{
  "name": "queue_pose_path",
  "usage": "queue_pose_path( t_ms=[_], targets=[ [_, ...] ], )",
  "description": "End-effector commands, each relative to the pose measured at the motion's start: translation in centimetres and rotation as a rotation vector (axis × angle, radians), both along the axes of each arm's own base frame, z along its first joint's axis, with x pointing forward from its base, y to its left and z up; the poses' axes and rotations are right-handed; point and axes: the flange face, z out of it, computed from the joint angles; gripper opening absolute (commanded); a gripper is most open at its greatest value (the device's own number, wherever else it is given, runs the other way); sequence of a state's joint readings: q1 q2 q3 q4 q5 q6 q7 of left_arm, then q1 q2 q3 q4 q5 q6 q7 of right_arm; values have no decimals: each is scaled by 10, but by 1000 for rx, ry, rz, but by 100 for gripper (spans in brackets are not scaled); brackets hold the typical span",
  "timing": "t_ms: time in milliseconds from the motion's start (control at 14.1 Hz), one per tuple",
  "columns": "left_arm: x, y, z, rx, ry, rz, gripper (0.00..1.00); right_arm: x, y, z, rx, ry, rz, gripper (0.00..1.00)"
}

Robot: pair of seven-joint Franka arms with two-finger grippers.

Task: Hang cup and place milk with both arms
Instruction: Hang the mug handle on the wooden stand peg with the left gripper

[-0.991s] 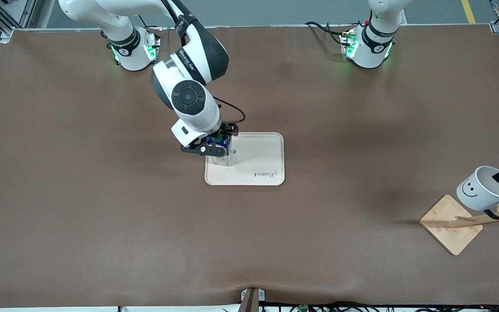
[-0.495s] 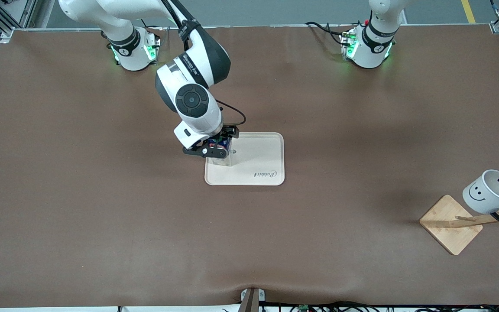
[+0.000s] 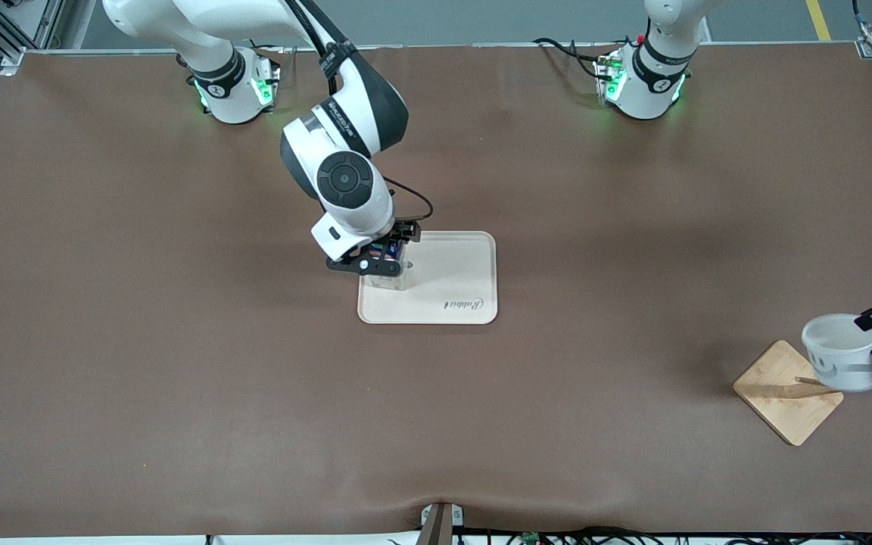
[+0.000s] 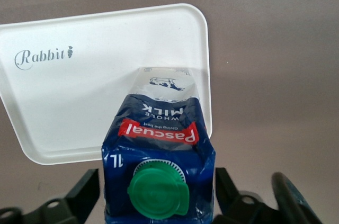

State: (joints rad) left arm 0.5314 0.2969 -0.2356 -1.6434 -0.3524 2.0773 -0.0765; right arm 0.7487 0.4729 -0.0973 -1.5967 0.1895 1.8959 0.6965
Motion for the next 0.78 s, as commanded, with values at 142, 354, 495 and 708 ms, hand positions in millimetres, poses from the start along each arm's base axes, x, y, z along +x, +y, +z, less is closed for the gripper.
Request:
queue_pose_path(
  t_ms=[142, 354, 495, 708],
  targets=[
    [0, -26, 46, -39, -13, -65, 100, -2, 0, 13, -11, -18, -9, 8],
    [-3, -41, 75, -40, 33, -134, 100, 6, -6, 47, -10, 7, -9, 8],
    [-10, -59, 96, 47, 42, -185, 100, 21, -26, 82, -15, 38, -34, 8],
    [-23, -84, 109, 124, 103, -259, 100, 40, -71, 118, -34, 72, -74, 9]
  ],
)
